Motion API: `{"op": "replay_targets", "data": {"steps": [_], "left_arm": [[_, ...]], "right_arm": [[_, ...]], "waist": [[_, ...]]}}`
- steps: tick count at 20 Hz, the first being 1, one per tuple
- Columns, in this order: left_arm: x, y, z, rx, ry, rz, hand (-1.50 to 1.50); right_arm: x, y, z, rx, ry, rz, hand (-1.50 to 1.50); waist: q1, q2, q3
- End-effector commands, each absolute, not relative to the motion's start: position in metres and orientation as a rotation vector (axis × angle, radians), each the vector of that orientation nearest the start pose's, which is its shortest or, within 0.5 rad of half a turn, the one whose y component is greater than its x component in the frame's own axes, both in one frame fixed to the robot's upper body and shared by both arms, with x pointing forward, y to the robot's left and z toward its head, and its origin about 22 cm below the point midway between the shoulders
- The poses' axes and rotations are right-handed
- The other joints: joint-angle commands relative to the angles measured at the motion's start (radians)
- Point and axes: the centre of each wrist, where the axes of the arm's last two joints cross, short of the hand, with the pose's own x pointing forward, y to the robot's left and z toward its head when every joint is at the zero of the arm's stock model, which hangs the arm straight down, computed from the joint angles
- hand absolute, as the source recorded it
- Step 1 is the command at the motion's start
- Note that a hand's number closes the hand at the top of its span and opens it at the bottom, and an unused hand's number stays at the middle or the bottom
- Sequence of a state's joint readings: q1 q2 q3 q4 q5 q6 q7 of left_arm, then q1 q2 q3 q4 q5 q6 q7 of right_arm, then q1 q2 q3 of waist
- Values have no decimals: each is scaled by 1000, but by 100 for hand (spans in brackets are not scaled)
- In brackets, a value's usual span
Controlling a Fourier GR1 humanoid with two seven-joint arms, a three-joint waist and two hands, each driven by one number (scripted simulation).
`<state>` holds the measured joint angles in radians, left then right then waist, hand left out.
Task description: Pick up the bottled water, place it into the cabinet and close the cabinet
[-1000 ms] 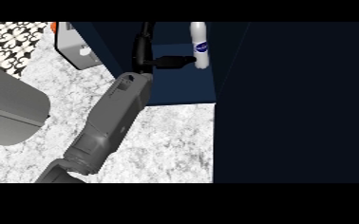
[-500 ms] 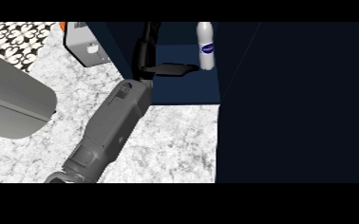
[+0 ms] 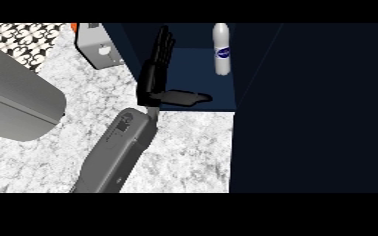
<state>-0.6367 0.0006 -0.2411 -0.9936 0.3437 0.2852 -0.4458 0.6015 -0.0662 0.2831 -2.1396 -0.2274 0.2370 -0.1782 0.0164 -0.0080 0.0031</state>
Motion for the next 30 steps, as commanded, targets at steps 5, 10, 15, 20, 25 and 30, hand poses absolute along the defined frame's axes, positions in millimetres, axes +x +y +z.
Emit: {"op": "replay_targets", "data": {"steps": [5,10,15,20,25,30], "left_arm": [[283,146,40,-261,-1935,126,-150],[225,126,61,-294,-1945,181,-150],[176,142,59,-383,-1906,151,-150],[147,153,72,-387,-1935,151,-150],[125,187,84,-317,-1964,188,-150],[96,209,88,-275,-1980,214,-150]], "right_arm": [[89,-208,65,445,-1777,-16,-150],[100,-211,58,458,-1760,18,-150],[101,-193,56,455,-1770,120,-150],[95,-208,71,506,-1665,329,150],[84,-195,72,616,-1639,516,150],[81,-187,76,674,-1654,582,150]], "waist": [[3,-3,-3],[-7,3,-3],[-7,2,-3],[0,3,-4],[0,0,-4],[-1,0,-4]]}}
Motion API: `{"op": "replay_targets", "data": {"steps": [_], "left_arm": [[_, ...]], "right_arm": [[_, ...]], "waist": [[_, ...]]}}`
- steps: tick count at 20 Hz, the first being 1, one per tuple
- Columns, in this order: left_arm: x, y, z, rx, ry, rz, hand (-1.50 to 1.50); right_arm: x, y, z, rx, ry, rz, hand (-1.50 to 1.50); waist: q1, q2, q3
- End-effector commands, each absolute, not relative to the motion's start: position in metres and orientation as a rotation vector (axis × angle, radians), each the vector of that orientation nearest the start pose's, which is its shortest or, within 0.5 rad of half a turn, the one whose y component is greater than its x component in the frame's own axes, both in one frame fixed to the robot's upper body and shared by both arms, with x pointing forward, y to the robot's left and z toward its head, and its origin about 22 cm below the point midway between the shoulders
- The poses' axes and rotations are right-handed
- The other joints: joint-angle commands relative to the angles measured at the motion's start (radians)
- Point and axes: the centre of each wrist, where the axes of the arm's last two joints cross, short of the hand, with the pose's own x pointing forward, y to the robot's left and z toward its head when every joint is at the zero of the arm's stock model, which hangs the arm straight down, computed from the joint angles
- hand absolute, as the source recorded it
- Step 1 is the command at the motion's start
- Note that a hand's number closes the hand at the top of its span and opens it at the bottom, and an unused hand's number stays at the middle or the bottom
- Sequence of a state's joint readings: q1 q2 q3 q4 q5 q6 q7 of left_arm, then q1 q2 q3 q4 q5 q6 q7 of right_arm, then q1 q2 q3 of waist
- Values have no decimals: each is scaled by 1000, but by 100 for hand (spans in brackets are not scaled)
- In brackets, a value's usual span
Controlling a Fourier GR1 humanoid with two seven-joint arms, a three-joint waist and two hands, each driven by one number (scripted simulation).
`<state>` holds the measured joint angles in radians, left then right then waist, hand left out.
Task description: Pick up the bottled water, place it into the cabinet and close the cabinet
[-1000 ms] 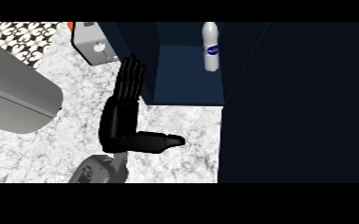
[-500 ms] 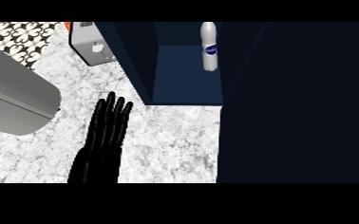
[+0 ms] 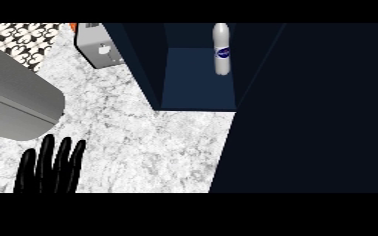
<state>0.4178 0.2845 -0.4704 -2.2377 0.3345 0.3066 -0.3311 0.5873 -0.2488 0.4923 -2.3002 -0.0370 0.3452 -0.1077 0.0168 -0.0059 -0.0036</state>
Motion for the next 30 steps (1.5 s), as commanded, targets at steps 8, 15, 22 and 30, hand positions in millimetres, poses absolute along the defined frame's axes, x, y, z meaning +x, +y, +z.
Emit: {"op": "replay_targets", "data": {"steps": [8,15,22,30], "left_arm": [[75,245,97,-290,-1969,249,-150],[68,262,94,-293,-1977,245,-150],[61,281,91,-322,-1977,205,-150],[44,310,103,-335,-1991,219,-150]], "right_arm": [[78,-149,106,679,-1689,676,150],[90,-143,113,699,-1673,622,150],[116,-134,120,702,-1686,553,150],[177,-114,131,661,-1639,486,150]], "waist": [[19,-2,0],[37,6,-1],[72,13,-2],[62,10,2]]}}
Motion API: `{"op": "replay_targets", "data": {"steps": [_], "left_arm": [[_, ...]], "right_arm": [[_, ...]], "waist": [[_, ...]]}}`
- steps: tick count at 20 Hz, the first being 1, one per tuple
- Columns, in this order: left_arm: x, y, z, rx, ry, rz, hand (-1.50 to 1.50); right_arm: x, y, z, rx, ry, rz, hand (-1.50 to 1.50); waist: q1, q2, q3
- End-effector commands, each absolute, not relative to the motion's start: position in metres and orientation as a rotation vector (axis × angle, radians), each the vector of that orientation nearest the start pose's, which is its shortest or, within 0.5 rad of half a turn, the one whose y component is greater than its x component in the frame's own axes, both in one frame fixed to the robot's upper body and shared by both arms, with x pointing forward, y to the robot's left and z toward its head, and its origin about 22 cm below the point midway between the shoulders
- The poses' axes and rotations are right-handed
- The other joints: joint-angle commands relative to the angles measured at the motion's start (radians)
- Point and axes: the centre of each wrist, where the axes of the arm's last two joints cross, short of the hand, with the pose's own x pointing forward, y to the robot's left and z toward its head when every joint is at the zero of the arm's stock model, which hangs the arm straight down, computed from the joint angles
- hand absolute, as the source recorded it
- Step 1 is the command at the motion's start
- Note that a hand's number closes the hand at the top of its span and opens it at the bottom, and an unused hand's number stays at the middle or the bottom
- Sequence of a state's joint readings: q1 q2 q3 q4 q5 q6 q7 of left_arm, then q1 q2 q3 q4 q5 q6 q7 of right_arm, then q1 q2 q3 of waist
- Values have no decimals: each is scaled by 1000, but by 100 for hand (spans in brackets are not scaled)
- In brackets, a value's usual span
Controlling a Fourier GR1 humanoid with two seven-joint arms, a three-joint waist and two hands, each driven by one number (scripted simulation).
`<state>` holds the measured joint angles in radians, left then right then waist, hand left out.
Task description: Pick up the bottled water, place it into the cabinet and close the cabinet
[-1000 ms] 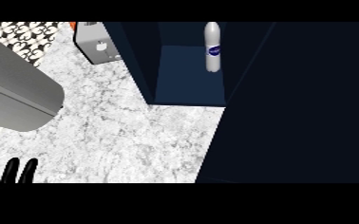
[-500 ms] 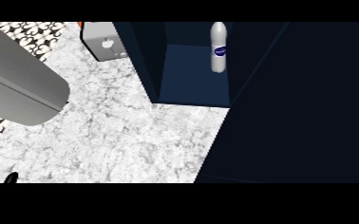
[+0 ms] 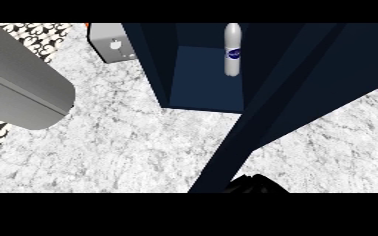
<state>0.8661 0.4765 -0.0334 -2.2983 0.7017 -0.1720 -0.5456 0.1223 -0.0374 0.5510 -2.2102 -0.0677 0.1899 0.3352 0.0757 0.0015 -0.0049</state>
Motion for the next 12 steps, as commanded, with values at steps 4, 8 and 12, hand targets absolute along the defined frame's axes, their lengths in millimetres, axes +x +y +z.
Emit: {"op": "replay_targets", "data": {"steps": [4,8,12], "left_arm": [[30,327,95,-295,-2006,245,-150],[31,347,99,-296,-2010,261,-150],[24,355,100,-289,-2002,261,-150]], "right_arm": [[218,-102,141,691,-1636,441,150],[256,-97,144,770,-1590,367,150],[297,-114,157,757,-1617,346,150]], "waist": [[-16,0,4],[-30,2,5],[-47,2,5]]}}
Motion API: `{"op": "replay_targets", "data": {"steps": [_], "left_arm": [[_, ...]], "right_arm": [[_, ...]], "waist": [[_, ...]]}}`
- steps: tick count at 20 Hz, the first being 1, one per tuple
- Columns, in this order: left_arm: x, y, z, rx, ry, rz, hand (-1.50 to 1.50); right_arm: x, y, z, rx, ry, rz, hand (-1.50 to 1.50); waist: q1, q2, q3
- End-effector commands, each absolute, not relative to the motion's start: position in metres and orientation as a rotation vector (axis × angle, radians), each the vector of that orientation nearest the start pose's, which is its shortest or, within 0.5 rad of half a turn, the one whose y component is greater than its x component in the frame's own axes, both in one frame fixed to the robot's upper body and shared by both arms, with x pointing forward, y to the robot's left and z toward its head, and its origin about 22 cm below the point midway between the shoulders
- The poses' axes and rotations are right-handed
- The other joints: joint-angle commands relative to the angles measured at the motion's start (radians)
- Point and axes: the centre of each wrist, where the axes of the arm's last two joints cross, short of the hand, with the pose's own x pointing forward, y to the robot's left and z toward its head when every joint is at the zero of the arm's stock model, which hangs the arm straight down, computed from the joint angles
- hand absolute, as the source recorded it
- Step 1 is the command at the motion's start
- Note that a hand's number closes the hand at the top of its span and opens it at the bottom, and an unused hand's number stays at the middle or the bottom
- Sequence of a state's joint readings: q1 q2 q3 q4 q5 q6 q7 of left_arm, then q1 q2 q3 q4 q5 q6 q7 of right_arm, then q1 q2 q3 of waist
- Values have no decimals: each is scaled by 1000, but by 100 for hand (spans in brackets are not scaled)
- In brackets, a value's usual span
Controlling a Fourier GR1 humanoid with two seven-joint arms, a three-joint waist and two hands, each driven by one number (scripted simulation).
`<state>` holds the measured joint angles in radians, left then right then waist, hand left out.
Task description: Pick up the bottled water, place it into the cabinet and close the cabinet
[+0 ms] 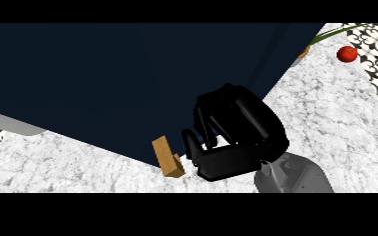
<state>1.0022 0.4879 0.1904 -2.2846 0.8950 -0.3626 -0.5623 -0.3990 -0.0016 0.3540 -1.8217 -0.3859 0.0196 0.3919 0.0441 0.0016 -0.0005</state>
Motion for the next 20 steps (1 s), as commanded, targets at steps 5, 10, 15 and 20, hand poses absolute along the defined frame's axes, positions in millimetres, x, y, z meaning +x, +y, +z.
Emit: {"op": "replay_targets", "data": {"steps": [5,10,15,20], "left_arm": [[-7,349,112,-284,-2022,267,-150],[5,356,121,-279,-2013,263,-150],[-9,362,115,-281,-2005,265,-150],[-6,362,111,-314,-1992,285,-150]], "right_arm": [[334,-112,162,751,-1580,380,150],[367,-105,169,749,-1569,449,150],[378,-95,161,751,-1555,476,150],[392,-99,161,788,-1539,498,150]], "waist": [[-4,-2,1],[-15,3,1],[-9,1,1],[-2,6,1]]}}
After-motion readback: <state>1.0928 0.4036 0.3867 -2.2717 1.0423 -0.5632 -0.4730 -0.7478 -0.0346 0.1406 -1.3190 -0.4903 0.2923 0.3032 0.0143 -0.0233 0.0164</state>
